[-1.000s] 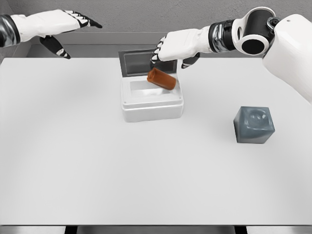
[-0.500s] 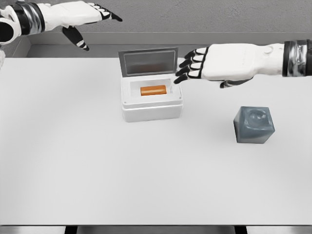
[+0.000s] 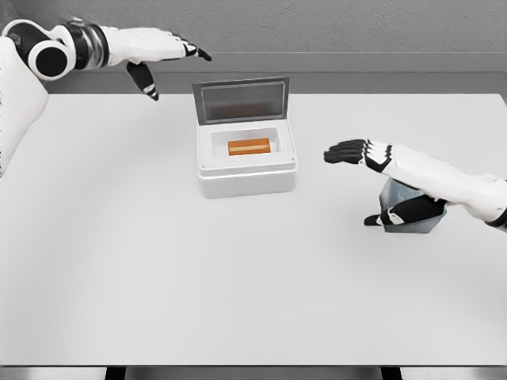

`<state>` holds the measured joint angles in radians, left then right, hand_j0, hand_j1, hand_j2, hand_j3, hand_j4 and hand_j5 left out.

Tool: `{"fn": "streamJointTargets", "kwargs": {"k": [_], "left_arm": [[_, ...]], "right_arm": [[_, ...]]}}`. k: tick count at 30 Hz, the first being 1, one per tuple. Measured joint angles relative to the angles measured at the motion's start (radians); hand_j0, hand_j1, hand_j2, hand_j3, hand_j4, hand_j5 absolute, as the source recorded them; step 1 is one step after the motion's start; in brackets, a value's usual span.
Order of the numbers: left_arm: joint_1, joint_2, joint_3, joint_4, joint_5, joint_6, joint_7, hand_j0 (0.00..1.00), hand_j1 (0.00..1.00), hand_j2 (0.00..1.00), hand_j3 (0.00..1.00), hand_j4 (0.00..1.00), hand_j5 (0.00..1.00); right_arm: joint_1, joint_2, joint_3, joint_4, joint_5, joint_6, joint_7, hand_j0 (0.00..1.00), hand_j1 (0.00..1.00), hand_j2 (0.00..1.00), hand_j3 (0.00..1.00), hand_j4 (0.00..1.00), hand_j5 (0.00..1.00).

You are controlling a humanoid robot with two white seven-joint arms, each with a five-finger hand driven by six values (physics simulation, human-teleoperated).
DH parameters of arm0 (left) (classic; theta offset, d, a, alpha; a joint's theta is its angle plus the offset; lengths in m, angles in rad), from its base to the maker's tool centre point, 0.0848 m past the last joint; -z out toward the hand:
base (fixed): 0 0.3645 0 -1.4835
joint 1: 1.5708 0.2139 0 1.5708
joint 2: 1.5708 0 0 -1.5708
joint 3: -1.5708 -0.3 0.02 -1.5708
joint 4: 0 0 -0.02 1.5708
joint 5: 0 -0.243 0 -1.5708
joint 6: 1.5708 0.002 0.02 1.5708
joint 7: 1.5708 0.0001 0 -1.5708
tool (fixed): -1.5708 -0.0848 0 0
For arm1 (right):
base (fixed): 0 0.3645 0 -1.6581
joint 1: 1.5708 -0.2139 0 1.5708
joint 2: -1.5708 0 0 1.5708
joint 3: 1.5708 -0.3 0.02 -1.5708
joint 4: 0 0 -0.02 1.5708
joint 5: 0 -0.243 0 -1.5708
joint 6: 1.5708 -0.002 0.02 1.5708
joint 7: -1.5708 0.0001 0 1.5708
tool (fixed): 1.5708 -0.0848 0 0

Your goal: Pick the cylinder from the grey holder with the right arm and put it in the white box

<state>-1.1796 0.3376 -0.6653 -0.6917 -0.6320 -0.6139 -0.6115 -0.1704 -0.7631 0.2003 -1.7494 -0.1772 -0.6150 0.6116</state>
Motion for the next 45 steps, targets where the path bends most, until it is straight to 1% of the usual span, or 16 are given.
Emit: {"fn": "streamJointTargets", "kwargs": {"k": [1, 2, 4, 6, 9, 13, 17, 20, 26, 29, 32, 35, 41, 43, 45], "left_arm": [[0.000, -0.003, 0.000, 0.005, -0.010, 0.000, 0.000, 1.00, 1.00, 1.00, 1.00, 1.00, 1.00], [0.000, -0.006, 0.000, 0.008, -0.020, 0.000, 0.000, 1.00, 1.00, 1.00, 1.00, 1.00, 1.00], [0.000, -0.013, 0.001, 0.013, -0.042, 0.000, 0.000, 1.00, 1.00, 1.00, 1.00, 1.00, 1.00], [0.000, -0.022, 0.001, 0.016, -0.068, 0.000, 0.000, 1.00, 1.00, 1.00, 1.00, 1.00, 1.00], [0.000, -0.047, 0.000, 0.018, -0.098, 0.000, 0.000, 1.00, 1.00, 1.00, 1.00, 1.00, 1.00], [0.005, -0.078, -0.008, 0.018, -0.116, 0.000, 0.000, 1.00, 1.00, 1.00, 1.00, 1.00, 1.00], [0.014, -0.087, -0.013, 0.018, -0.141, 0.000, 0.000, 1.00, 1.00, 1.00, 1.00, 1.00, 1.00], [0.018, -0.085, -0.009, 0.017, -0.136, 0.004, 0.000, 1.00, 1.00, 1.00, 1.00, 1.00, 1.00], [0.015, -0.053, -0.007, 0.008, -0.141, 0.001, 0.000, 1.00, 1.00, 1.00, 1.00, 1.00, 1.00], [0.020, -0.046, -0.011, -0.020, -0.149, 0.000, 0.000, 1.00, 1.00, 1.00, 1.00, 1.00, 1.00], [0.034, -0.044, -0.015, -0.056, -0.189, 0.000, 0.000, 1.00, 1.00, 1.00, 1.00, 1.00, 1.00], [0.049, -0.038, -0.008, -0.094, -0.208, 0.011, 0.000, 1.00, 1.00, 1.00, 1.00, 1.00, 1.00], [0.066, 0.006, -0.019, -0.208, -0.200, 0.002, 0.000, 1.00, 1.00, 1.00, 1.00, 1.00, 1.00], [0.066, 0.035, -0.014, -0.204, -0.178, 0.002, 0.000, 1.00, 1.00, 1.00, 1.00, 1.00, 1.00], [0.087, 0.064, -0.008, -0.158, -0.156, 0.001, 0.000, 1.00, 1.00, 1.00, 1.00, 1.00, 1.00]], "right_arm": [[0.039, 0.016, -0.032, 0.000, -0.003, 0.002, -0.001, 1.00, 1.00, 1.00, 1.00, 1.00, 1.00], [0.061, 0.028, -0.066, 0.001, 0.004, 0.000, 0.000, 1.00, 1.00, 1.00, 1.00, 1.00, 1.00], [0.065, 0.042, -0.113, 0.003, 0.005, 0.001, 0.000, 1.00, 1.00, 1.00, 1.00, 1.00, 1.00], [0.066, 0.049, -0.137, 0.004, 0.006, 0.001, 0.000, 1.00, 1.00, 1.00, 1.00, 1.00, 1.00], [0.066, 0.055, -0.150, 0.013, 0.007, 0.001, 0.000, 1.00, 1.00, 1.00, 1.00, 1.00, 1.00], [0.065, 0.063, -0.153, 0.028, 0.008, 0.001, 0.000, 1.00, 1.00, 1.00, 1.00, 1.00, 1.00], [0.063, 0.070, -0.154, 0.032, 0.008, 0.001, 0.000, 1.00, 1.00, 1.00, 1.00, 1.00, 1.00], [0.063, 0.072, -0.153, 0.033, 0.009, 0.001, 0.000, 1.00, 1.00, 1.00, 1.00, 1.00, 1.00], [0.063, 0.073, -0.154, 0.034, 0.015, 0.001, 0.000, 1.00, 1.00, 1.00, 1.00, 1.00, 1.00], [0.063, 0.073, -0.154, 0.036, 0.016, 0.001, 0.000, 1.00, 1.00, 1.00, 1.00, 1.00, 1.00], [0.063, 0.073, -0.154, 0.036, 0.016, 0.001, 0.000, 1.00, 1.00, 1.00, 1.00, 1.00, 1.00], [0.063, 0.074, -0.154, 0.036, 0.017, 0.001, 0.000, 1.00, 1.00, 1.00, 1.00, 1.00, 1.00], [0.063, 0.074, -0.153, 0.036, 0.017, 0.001, 0.000, 1.00, 1.00, 1.00, 1.00, 1.00, 1.00], [0.063, 0.074, -0.153, 0.036, 0.017, 0.001, 0.000, 1.00, 1.00, 1.00, 1.00, 1.00, 1.00], [0.063, 0.074, -0.153, 0.036, 0.017, 0.001, 0.000, 1.00, 1.00, 1.00, 1.00, 1.00, 1.00]]}}
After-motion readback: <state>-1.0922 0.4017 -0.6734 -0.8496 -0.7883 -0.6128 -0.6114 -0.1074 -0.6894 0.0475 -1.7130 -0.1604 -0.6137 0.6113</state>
